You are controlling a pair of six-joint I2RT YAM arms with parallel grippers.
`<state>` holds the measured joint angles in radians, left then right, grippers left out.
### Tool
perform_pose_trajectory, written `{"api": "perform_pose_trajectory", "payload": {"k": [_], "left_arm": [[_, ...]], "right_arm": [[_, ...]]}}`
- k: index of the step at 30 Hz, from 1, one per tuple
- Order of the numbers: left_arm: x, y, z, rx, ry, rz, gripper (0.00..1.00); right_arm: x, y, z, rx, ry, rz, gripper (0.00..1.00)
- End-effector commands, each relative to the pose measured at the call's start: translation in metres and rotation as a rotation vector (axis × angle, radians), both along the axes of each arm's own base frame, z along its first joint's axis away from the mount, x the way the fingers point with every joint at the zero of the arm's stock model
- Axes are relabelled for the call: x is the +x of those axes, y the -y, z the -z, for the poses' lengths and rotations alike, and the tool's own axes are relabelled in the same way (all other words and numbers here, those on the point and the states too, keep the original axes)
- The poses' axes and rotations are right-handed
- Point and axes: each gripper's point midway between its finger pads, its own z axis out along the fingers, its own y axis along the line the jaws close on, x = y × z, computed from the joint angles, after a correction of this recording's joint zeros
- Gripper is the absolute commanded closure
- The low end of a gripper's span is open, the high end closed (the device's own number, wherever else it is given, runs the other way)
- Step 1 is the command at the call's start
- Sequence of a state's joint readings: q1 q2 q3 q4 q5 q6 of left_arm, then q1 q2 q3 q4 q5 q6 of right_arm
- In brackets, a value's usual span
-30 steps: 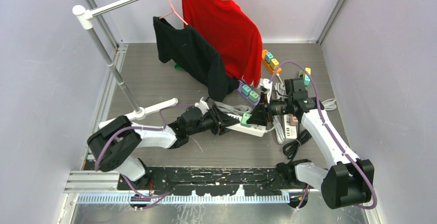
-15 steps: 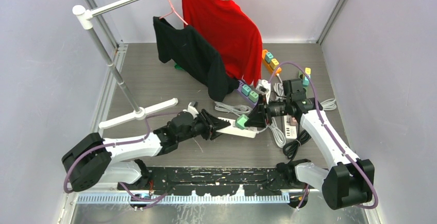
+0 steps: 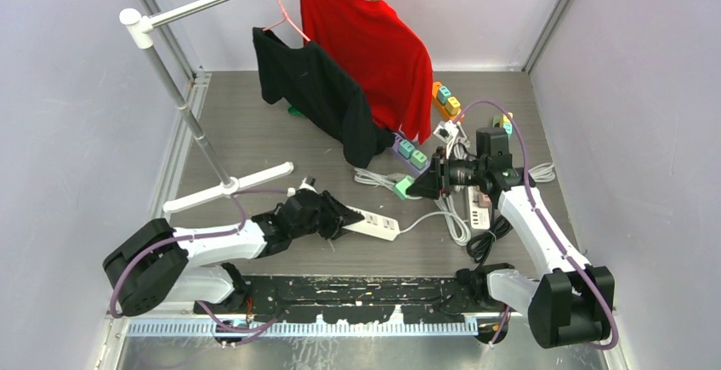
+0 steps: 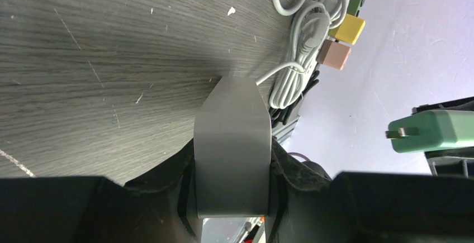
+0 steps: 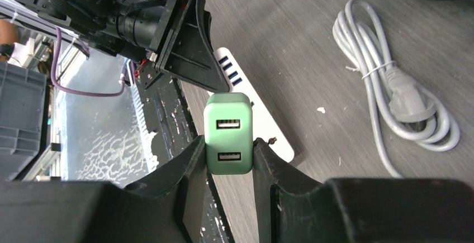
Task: Pull the plug off the socket
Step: Place the socket at the center of the board.
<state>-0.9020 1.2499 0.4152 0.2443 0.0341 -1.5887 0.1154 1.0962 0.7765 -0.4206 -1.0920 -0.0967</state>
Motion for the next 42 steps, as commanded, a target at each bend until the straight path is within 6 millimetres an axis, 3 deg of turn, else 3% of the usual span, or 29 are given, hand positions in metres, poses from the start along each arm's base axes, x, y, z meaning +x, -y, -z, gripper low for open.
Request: {"api": "perform_pose_trajectory", "payload": {"k": [1,5,8,15,23,33,37,42], "left_arm": [[0.019,-0.003,-0.006,0.022,0.135,-0.034,1.0],[0.032,-0.009,-0.01,0.016,0.212,-0.085,1.0],[0.044,-0.018,0.001,0.007,0.257,-0.112,1.0],[0.066,-0.048,0.002,-0.032,0.288,-0.195,1.0],[0.083,-0.094,-0.024,-0.123,0.292,-0.324,1.0],[0.072,-0.189,-0.013,-0.034,0.254,-0.636,1.0],[0.064,-0.212,0.0,-0.023,0.22,-0.746,1.0],[0.055,-0.225,0.014,-0.011,0.182,-0.817,0.98]], "right_arm": [[-0.003,0.001,-0.004,0.04,-0.006,0.024,0.99],[-0.004,0.006,0.006,0.035,-0.029,0.046,0.99],[-0.003,0.009,0.009,0.034,-0.029,0.06,0.99],[-0.003,0.011,0.013,0.043,-0.042,0.076,0.99],[-0.001,0.014,0.013,0.049,-0.038,0.092,0.99],[0.0,0.015,0.014,0.06,-0.046,0.102,0.99],[0.001,0.015,0.015,0.063,-0.053,0.103,0.99],[0.001,0.015,0.016,0.066,-0.056,0.103,0.99]]}}
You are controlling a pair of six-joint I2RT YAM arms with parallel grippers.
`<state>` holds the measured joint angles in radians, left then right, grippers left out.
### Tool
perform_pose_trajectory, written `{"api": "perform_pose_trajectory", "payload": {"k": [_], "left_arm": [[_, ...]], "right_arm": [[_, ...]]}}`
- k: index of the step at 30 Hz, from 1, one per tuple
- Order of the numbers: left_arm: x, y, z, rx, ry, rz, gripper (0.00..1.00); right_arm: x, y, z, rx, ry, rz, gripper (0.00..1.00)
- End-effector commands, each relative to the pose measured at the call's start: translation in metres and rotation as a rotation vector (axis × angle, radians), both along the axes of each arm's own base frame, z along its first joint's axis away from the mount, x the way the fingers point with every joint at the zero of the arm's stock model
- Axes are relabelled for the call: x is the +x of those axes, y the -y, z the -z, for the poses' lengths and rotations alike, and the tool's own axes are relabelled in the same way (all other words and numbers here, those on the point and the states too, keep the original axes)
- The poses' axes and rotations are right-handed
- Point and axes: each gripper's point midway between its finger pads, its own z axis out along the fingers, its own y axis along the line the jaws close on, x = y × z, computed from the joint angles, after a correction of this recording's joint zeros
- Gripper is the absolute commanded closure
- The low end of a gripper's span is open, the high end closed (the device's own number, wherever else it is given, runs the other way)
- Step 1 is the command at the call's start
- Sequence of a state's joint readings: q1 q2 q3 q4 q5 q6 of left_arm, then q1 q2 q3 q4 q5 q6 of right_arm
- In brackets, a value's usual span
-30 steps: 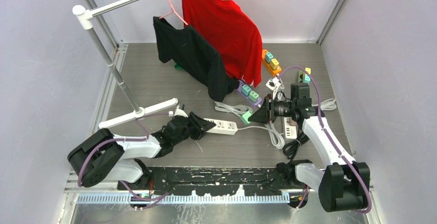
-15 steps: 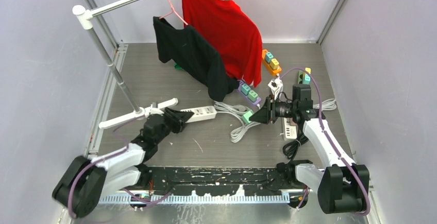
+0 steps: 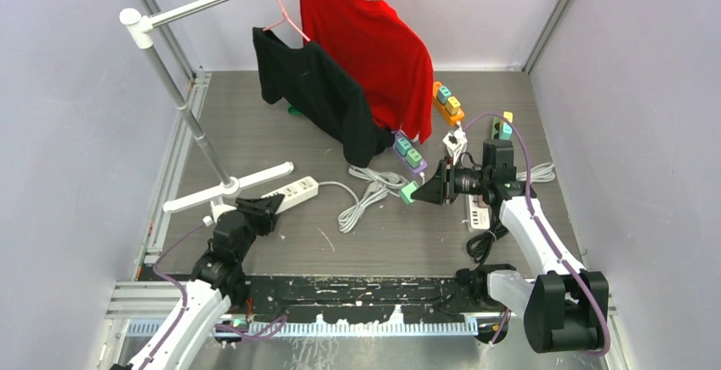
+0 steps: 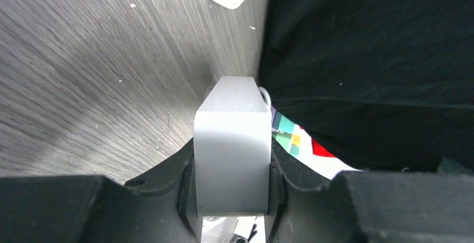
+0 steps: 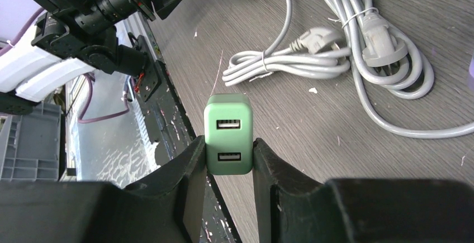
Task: Pull the plug off the socket
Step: Place the socket at the center of the board.
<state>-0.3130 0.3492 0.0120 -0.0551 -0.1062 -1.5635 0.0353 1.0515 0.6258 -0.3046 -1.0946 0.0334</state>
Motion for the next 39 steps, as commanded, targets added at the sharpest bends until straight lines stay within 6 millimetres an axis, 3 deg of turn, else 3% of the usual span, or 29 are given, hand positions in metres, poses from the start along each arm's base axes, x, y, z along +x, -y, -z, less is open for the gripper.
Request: {"api": "perform_pose_trajectory", "payload": {"k": [1,5,13,15,20,24,31,35,39], "left_arm": [[-0.003,-0.024,0.016,0.013,-0.059,-0.134,0.96],[-0.003,-0.03,0.022,0.029,-0.081,-0.159,0.89],[-0.002,-0.018,0.034,0.091,-0.199,-0.076,0.82],[-0.006,-0.016,0.043,0.098,-0.269,-0.062,0.73],[-0.025,-0.016,0.061,0.123,-0.44,-0.045,0.38],[-0.043,-0.023,0.064,0.156,-0.535,-0.054,0.22],[-0.064,-0.032,0.047,0.174,-0.596,-0.075,0.02],[-0.079,-0.031,0.035,0.19,-0.642,-0.036,0.0],[-0.075,-0.021,0.012,0.236,-0.599,0.082,0.0]], "right_arm": [[0.004,-0.001,-0.012,0.025,0.055,-0.012,0.99],[0.004,-0.002,-0.012,0.029,0.05,-0.011,0.99],[0.004,-0.002,-0.014,0.034,0.051,-0.011,0.99],[0.003,-0.002,-0.015,0.035,0.052,-0.011,0.99],[0.004,0.0,-0.016,0.036,0.059,-0.005,0.99],[0.004,0.001,-0.015,0.036,0.061,0.0,0.99],[0.005,0.001,-0.015,0.036,0.058,0.003,0.99],[0.006,0.002,-0.014,0.036,0.055,0.006,0.98],[0.006,0.002,-0.013,0.036,0.048,0.007,0.98]]}}
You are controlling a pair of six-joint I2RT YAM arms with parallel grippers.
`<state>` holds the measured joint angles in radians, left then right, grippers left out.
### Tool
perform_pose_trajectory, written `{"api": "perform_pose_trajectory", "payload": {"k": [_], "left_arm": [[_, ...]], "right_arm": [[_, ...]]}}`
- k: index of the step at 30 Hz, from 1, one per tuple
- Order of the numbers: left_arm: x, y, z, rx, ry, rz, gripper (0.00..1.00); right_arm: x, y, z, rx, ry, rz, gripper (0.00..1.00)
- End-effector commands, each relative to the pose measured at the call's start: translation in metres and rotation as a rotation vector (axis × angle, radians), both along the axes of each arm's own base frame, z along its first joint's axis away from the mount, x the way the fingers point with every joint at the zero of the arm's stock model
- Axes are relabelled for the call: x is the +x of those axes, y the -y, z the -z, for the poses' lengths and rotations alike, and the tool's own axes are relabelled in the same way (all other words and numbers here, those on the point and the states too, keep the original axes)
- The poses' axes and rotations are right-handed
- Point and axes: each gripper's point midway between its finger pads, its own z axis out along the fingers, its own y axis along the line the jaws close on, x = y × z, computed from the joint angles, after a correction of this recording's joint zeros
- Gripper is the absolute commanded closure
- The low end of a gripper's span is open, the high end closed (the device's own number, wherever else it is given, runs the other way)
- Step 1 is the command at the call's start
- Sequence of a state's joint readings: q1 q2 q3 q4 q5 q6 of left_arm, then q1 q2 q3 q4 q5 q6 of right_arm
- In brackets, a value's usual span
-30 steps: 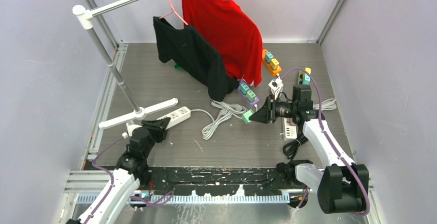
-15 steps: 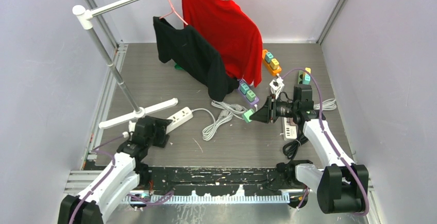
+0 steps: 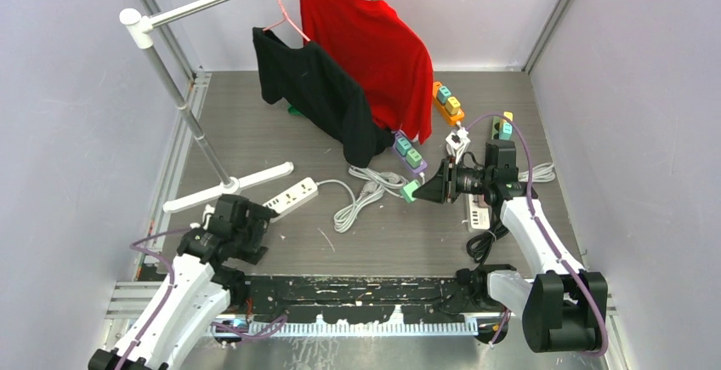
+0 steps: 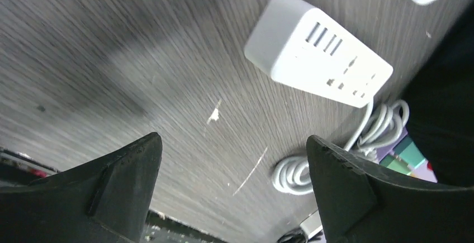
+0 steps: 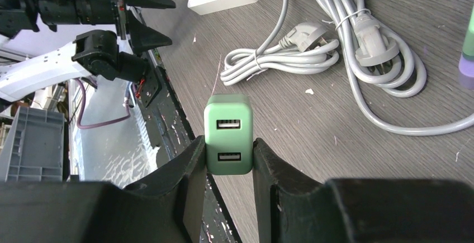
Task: Pull the plug off the socket
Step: Place the socket at the center of the board, then place the plug at the center of the board.
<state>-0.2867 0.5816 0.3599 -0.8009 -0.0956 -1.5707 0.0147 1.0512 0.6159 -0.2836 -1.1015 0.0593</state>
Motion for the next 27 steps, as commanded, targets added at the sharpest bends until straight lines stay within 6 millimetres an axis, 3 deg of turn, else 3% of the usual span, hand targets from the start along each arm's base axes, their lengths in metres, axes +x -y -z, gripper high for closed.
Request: {"api": "perform_pose_trajectory", "payload": {"k": [1,8,11,13,17,23,27], "left_arm": [[-0.002,0.01,-0.03,0.028,0.024,0.173,0.0],[0.038,0.081,-0.11,-0.135,0.435,0.611,0.0],[0.047,0.11,-0.135,-0.265,0.62,0.729,0.0],[0.049,0.119,-0.144,-0.296,0.686,0.763,0.0],[0.044,0.139,-0.159,-0.169,0.829,0.877,0.0],[0.022,0.186,-0.186,0.097,1.121,1.036,0.01],[0.016,0.213,-0.189,0.215,1.212,1.099,0.0]], "right_arm": [[0.003,-0.001,-0.013,0.023,0.059,-0.016,0.98],[0.004,-0.003,-0.011,0.044,0.03,-0.014,0.98],[0.004,-0.004,-0.012,0.063,0.005,-0.012,0.97],[0.005,-0.005,-0.012,0.073,-0.019,-0.012,0.96],[0.007,-0.007,-0.012,0.103,-0.089,-0.018,0.96],[0.01,-0.016,-0.01,0.146,-0.212,-0.054,0.96],[0.006,-0.025,-0.011,0.181,-0.284,-0.11,0.96]]}}
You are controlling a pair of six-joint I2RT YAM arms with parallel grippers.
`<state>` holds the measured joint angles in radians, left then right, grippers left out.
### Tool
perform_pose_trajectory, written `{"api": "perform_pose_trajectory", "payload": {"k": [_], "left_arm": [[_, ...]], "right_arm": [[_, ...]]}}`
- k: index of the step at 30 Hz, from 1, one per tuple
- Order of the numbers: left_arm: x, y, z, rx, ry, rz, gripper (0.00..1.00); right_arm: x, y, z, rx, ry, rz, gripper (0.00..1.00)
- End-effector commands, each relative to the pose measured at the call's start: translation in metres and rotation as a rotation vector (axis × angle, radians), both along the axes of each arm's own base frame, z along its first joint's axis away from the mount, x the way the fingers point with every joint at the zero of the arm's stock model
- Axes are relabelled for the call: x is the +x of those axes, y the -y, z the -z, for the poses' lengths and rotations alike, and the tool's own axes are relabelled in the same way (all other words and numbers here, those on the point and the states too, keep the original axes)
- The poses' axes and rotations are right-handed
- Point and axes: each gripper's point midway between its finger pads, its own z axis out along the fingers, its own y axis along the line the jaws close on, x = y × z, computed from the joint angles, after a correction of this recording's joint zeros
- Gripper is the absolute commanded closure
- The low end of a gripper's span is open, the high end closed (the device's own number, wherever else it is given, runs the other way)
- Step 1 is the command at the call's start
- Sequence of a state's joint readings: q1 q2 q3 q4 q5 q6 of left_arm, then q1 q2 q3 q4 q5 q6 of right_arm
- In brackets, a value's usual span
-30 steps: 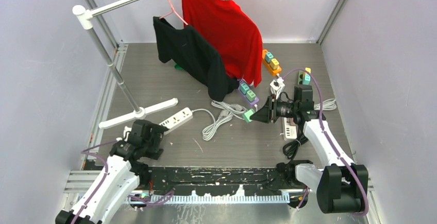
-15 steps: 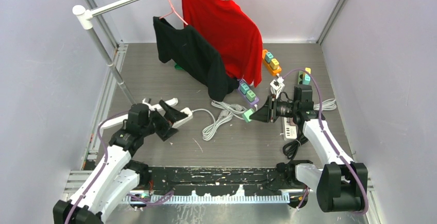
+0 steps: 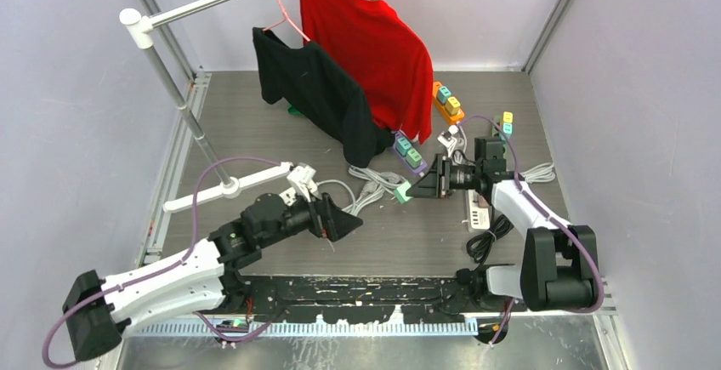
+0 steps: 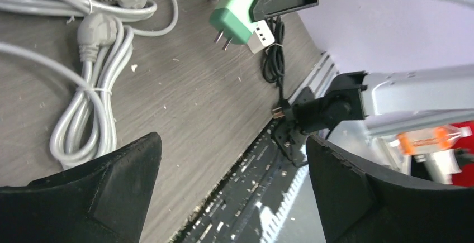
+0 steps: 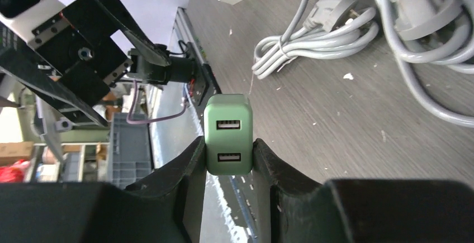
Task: Pull the plug off the socket
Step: Place the plug at the center of the board.
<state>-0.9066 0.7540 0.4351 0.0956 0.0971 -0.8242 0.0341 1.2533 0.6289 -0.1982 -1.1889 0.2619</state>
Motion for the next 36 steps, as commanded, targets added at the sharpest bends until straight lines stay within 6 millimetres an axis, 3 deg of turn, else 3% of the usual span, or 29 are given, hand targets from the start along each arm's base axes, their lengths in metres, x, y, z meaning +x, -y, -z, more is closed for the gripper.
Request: {"api": "perform_pose_trajectory", "payload": {"k": [1,8,12,19,26,36], "left_arm": [[0.027,0.02,-0.046,0.0,0.307,-0.086,0.0],[0.034,0.07,-0.03,0.169,0.294,-0.017,0.0],[0.043,0.079,-0.013,0.329,0.276,-0.014,0.0],[0.05,0.102,0.006,0.444,0.248,0.033,0.03],[0.049,0.118,0.019,0.524,0.206,0.077,0.12],[0.05,0.124,0.023,0.548,0.196,0.09,0.38]], "right_arm": [[0.0,-0.014,-0.026,0.089,-0.006,-0.091,0.96],[-0.011,-0.028,-0.028,0.118,-0.057,-0.173,0.96],[-0.012,-0.031,-0.025,0.117,-0.072,-0.179,0.96],[-0.014,-0.033,-0.024,0.118,-0.081,-0.189,0.96],[-0.015,-0.034,-0.023,0.117,-0.086,-0.195,0.96],[-0.015,-0.035,-0.021,0.113,-0.092,-0.197,0.93]]}}
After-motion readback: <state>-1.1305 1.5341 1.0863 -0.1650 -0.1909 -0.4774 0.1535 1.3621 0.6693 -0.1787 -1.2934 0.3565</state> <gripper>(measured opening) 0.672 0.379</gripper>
